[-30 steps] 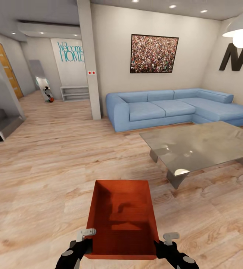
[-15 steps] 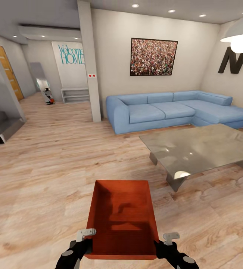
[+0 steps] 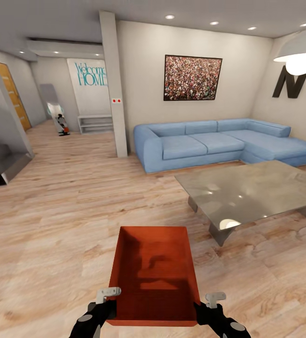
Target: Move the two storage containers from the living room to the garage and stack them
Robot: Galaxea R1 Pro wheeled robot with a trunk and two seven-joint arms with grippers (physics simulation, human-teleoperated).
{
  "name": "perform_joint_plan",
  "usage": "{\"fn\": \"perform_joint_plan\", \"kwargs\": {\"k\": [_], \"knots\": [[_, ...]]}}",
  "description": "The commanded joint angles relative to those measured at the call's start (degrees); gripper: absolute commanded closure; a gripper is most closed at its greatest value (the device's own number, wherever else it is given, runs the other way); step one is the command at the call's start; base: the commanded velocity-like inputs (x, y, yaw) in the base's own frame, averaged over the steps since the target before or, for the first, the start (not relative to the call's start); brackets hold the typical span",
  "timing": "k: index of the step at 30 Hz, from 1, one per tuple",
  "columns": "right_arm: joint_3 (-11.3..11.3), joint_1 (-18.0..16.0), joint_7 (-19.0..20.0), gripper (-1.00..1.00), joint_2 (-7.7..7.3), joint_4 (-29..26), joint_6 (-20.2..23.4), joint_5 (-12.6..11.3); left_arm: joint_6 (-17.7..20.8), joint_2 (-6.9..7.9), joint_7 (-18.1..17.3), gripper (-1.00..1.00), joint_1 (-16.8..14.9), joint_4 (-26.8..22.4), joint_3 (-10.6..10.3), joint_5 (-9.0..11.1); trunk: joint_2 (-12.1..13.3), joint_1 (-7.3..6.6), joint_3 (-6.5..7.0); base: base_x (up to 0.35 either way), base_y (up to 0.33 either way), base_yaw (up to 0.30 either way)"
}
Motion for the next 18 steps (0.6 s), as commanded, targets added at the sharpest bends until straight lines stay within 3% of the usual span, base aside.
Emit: {"fn": "perform_joint_plan", "kwargs": {"k": [1, 18], "knots": [[0.8, 0.0, 0.0, 1.0, -0.05, 0.1, -0.1, -0.6, 0.3, -0.09, 0.2, 1.0, 0.0, -0.2, 0.4, -1.2, 0.4, -0.23, 0.23, 0.0, 0.0, 0.0], [0.8, 0.0, 0.0, 1.0, -0.05, 0.1, -0.1, -0.6, 0.3, -0.09, 0.2, 1.0, 0.0, -0.2, 0.4, -1.2, 7.2, -3.96, 4.87, 0.0, 0.0, 0.0]]}}
